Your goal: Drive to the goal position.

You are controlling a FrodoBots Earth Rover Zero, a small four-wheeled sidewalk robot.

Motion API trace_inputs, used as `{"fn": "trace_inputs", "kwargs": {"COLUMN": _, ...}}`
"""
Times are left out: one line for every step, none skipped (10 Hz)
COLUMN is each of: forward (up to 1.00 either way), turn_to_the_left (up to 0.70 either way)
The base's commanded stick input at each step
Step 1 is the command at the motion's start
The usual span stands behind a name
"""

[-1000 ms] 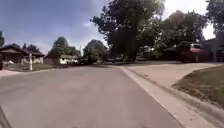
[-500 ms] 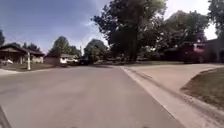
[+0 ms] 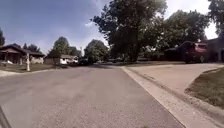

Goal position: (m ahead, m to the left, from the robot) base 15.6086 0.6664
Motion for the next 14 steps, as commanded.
{"fn": "trace_inputs", "kwargs": {"forward": 0.69, "turn_to_the_left": 0.03}}
{"fn": "trace_inputs", "kwargs": {"forward": 0.69, "turn_to_the_left": 0.03}}
{"fn": "trace_inputs", "kwargs": {"forward": 0.69, "turn_to_the_left": 0.03}}
{"fn": "trace_inputs", "kwargs": {"forward": 0.69, "turn_to_the_left": 0.03}}
{"fn": "trace_inputs", "kwargs": {"forward": 0.69, "turn_to_the_left": 0.03}}
{"fn": "trace_inputs", "kwargs": {"forward": 0.69, "turn_to_the_left": 0.03}}
{"fn": "trace_inputs", "kwargs": {"forward": 0.69, "turn_to_the_left": 0.03}}
{"fn": "trace_inputs", "kwargs": {"forward": 0.69, "turn_to_the_left": 0.03}}
{"fn": "trace_inputs", "kwargs": {"forward": 0.69, "turn_to_the_left": 0.03}}
{"fn": "trace_inputs", "kwargs": {"forward": 0.69, "turn_to_the_left": 0.03}}
{"fn": "trace_inputs", "kwargs": {"forward": 0.69, "turn_to_the_left": 0.03}}
{"fn": "trace_inputs", "kwargs": {"forward": 0.69, "turn_to_the_left": 0.03}}
{"fn": "trace_inputs", "kwargs": {"forward": 0.69, "turn_to_the_left": 0.03}}
{"fn": "trace_inputs", "kwargs": {"forward": 0.69, "turn_to_the_left": 0.03}}
